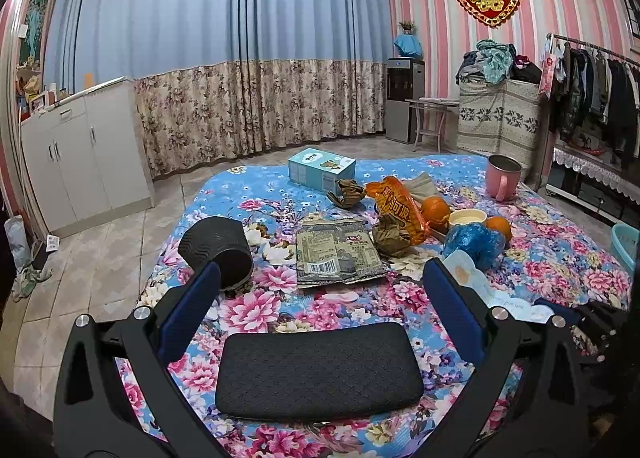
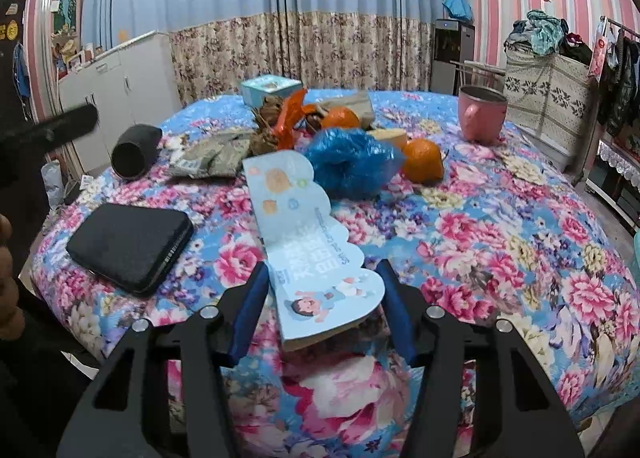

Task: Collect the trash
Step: 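Grasp the blue plastic bag with the left gripper while the right gripper lifts the booklet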

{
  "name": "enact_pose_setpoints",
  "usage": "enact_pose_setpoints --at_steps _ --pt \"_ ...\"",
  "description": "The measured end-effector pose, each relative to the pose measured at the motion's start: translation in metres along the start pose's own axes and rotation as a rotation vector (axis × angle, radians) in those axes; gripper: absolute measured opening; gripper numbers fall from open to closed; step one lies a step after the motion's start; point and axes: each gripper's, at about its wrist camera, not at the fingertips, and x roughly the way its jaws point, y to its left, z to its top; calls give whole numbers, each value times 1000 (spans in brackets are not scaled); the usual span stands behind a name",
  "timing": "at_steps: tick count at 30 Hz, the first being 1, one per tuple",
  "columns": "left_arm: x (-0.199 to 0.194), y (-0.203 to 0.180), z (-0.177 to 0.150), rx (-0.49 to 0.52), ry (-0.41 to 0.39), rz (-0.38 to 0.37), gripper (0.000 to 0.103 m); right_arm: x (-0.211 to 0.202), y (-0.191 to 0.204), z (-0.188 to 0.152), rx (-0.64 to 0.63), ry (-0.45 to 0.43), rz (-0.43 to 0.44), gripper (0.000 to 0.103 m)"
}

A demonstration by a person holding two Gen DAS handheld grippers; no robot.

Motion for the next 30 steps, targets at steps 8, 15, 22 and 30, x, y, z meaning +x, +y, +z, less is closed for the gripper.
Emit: enact_pose_setpoints --at_steps 8,15,22,30 --pt "6 -4 -1 9 15 2 98 -21 -5 16 -2 -83 1 55" --pt "15 -7 -1 -11 43 -5 98 -40 -39 37 86 -157 -13 54" --pt "18 -20 10 9 30 -9 98 -60 -76 56 174 -217 -57 54" --pt "36 -66 30 32 32 -110 98 -74 -118 63 240 -239 -154 54"
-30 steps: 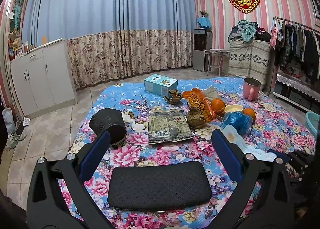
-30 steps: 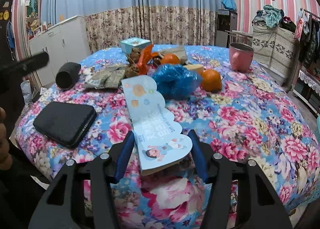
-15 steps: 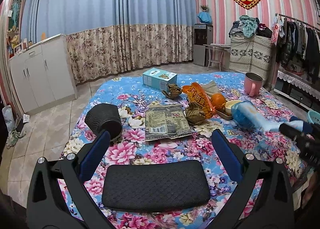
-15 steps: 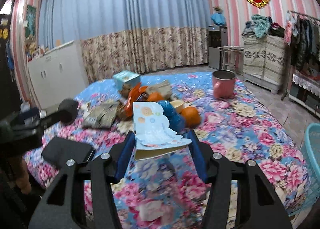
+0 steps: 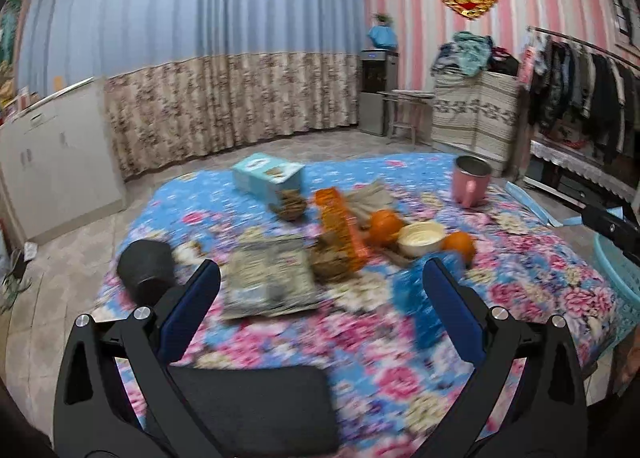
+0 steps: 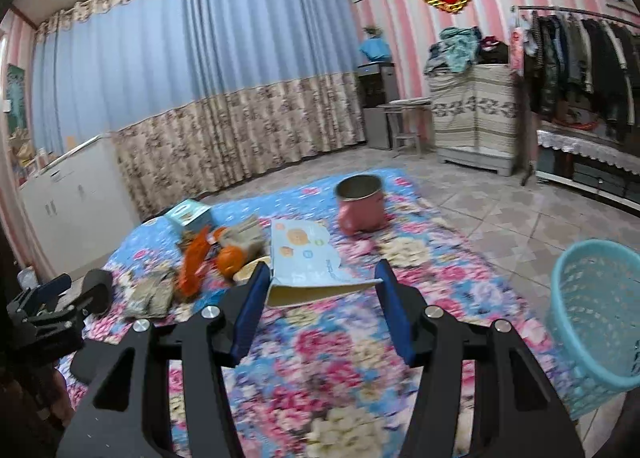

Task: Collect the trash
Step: 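Grasp the blue plastic bag with the left gripper while the right gripper lifts the booklet, then carry both items to the light blue basket while the left gripper releases the bag inside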

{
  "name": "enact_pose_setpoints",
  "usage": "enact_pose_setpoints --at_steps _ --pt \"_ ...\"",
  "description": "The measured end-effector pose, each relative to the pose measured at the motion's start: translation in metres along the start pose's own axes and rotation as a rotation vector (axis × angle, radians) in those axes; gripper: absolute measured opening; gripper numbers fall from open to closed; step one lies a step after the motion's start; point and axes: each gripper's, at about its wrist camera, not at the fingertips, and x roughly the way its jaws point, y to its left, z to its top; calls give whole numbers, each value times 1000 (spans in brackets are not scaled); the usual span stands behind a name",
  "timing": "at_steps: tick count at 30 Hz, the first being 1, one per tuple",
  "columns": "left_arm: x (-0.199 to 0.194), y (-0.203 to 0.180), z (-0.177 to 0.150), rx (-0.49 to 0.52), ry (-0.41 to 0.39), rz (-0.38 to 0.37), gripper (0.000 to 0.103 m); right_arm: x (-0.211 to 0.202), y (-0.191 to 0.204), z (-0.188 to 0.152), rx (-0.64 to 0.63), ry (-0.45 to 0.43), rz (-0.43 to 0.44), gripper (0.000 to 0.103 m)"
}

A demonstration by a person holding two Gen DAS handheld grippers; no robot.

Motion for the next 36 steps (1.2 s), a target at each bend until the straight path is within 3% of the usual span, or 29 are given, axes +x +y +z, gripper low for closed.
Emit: enact_pose_setpoints --at_steps 5,12,13,15,17,21,29,36 --pt "42 -37 2 -17 90 -86 98 -2 -17 6 -20 -21 -68 54" --pt "89 -75 -18 25 206 -100 94 6 -36 1 12 -10 -114 54" --pt "95 -78 -21 30 221 -109 90 9 -39 0 22 -1 -118 54" --pt "105 -84 -25 41 259 -138 62 14 -44 -2 39 16 -123 54" --pt "114 -86 -27 45 298 -174 41 15 -48 -5 59 23 -128 54" --pt "109 -82 -22 32 278 -202 31 14 -49 -8 69 26 -124 54" --pt "71 -89 16 61 176 -218 30 -5 -49 3 111 -15 -109 54" --pt "52 -128 51 76 105 -264 30 -52 -82 36 93 -131 -171 54"
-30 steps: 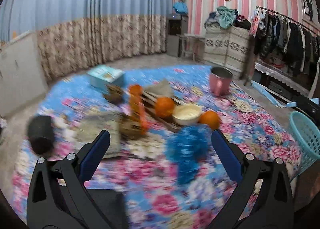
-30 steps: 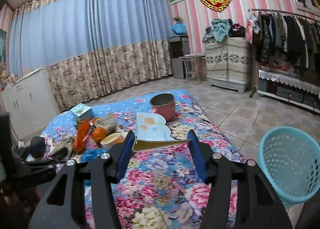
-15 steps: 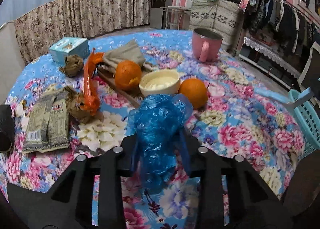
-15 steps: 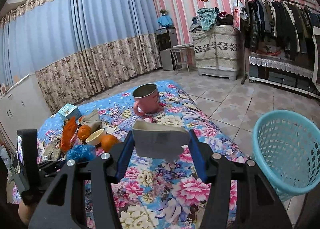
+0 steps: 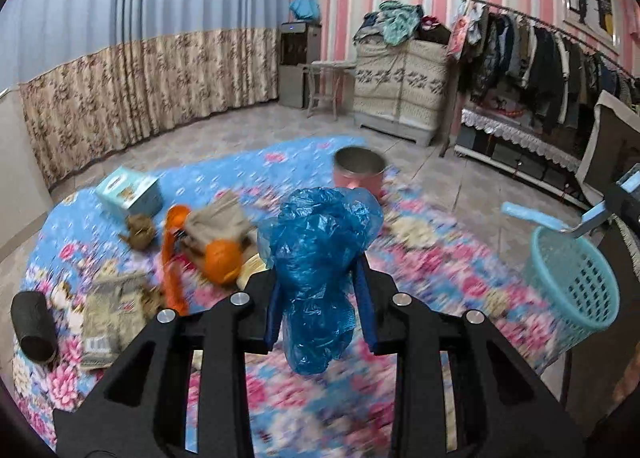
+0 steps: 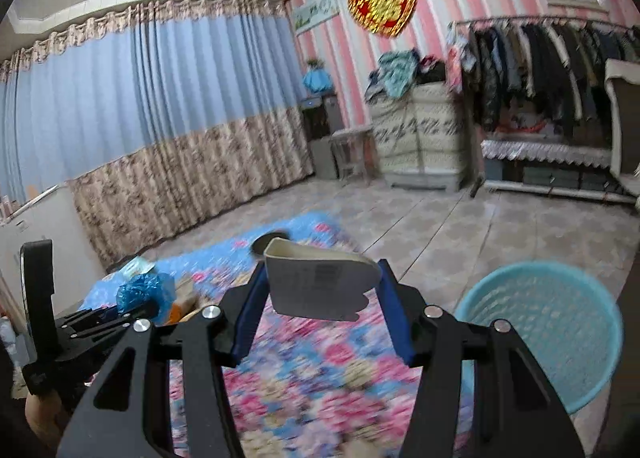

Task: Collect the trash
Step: 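Carry both items to the light blue basket while the left gripper releases the bag inside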

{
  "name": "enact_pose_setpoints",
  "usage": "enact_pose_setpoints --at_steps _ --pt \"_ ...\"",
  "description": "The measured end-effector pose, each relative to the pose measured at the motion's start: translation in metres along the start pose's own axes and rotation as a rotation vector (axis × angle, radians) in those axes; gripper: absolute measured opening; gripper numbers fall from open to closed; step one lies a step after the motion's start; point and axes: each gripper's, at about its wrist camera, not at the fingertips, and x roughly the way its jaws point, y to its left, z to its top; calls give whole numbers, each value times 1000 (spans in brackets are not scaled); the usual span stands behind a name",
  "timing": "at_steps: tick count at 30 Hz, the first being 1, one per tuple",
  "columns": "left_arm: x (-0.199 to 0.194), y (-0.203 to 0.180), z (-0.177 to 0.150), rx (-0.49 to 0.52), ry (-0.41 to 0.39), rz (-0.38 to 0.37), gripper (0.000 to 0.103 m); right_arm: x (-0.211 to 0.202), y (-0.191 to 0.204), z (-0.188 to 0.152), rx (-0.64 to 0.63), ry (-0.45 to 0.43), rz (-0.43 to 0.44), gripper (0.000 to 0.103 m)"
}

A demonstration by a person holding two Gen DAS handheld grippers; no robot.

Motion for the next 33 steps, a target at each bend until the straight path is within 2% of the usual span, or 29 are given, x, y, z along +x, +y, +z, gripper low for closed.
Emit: enact_pose_setpoints --at_steps 5,7,13,19,23,25,28,29,31,33 --pt "8 -51 15 26 -17 -71 30 -25 -53 18 2 -41 -100 54" --pt "11 -79 20 44 -24 -120 30 -36 -82 20 10 -45 -162 54" --pt "24 -176 21 152 -38 -263 30 -55 -151 16 67 -35 -268 54" --pt "51 -255 2 256 34 -365 30 -68 -205 12 117 -25 -333 54" --pt "72 -292 -5 270 85 -441 30 -68 -228 11 143 -17 -353 54" --pt "81 -303 -9 281 97 -461 30 -66 -241 9 165 -9 -361 54" --pt "87 -324 -17 342 90 -451 32 -64 -244 4 183 2 -366 54" --pt "88 -329 -19 354 81 -443 34 -61 -246 4 184 6 -366 54" --pt "92 -336 -19 353 77 -439 48 -58 -248 1 178 16 -369 54" --pt "97 -337 -15 340 69 -426 74 -55 -249 -1 178 24 -368 54"
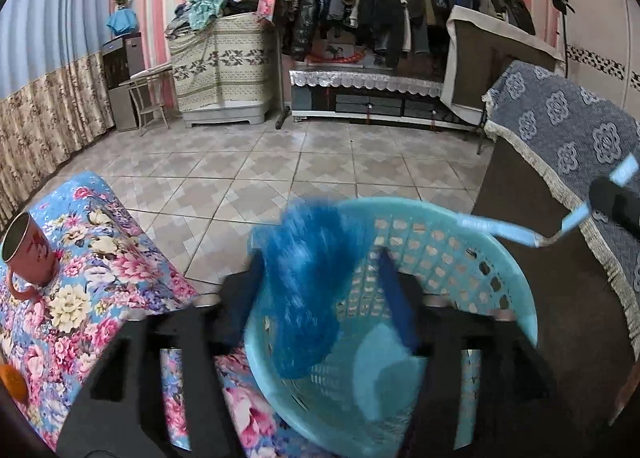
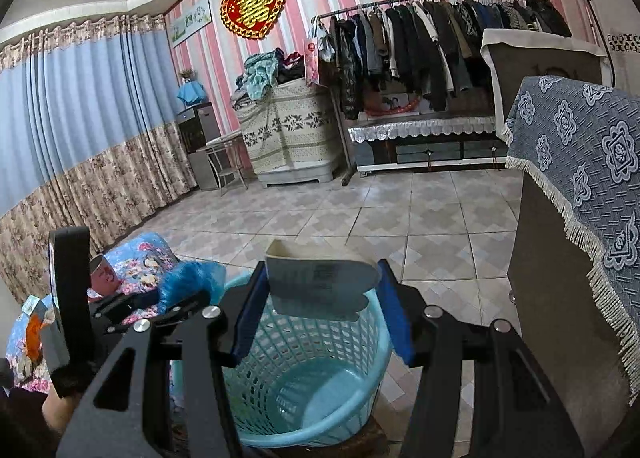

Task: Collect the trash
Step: 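Carry both items to the light blue basket while the left gripper releases the bag inside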

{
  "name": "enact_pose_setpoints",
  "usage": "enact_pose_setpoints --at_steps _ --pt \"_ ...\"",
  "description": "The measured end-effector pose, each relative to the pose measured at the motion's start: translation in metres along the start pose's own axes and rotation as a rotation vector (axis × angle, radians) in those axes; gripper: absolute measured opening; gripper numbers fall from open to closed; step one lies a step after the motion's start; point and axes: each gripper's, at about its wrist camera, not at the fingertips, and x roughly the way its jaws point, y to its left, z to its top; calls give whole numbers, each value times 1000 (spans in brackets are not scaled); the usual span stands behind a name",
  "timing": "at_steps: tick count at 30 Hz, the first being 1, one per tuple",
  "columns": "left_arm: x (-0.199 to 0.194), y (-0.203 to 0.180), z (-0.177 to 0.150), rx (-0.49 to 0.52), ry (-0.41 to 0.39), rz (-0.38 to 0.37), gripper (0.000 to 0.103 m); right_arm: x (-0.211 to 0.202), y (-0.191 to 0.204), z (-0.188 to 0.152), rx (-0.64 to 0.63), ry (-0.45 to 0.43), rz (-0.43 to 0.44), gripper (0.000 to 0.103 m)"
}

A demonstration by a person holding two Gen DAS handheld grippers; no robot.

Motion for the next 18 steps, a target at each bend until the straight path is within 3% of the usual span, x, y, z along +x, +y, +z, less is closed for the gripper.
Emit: enact_pose_setpoints --at_steps 4,7,11,18 --pt "-2 12 6 -20 -9 23 81 6 3 -6 4 19 1 54" --pt "-9 34 9 -74 -11 54 92 15 5 -10 5 37 4 54" --pt "-20 60 12 -136 -13 81 93 29 12 -16 4 67 9 54" --pt "-38 72 17 -114 -56 168 97 56 25 -23 -8 113 17 54"
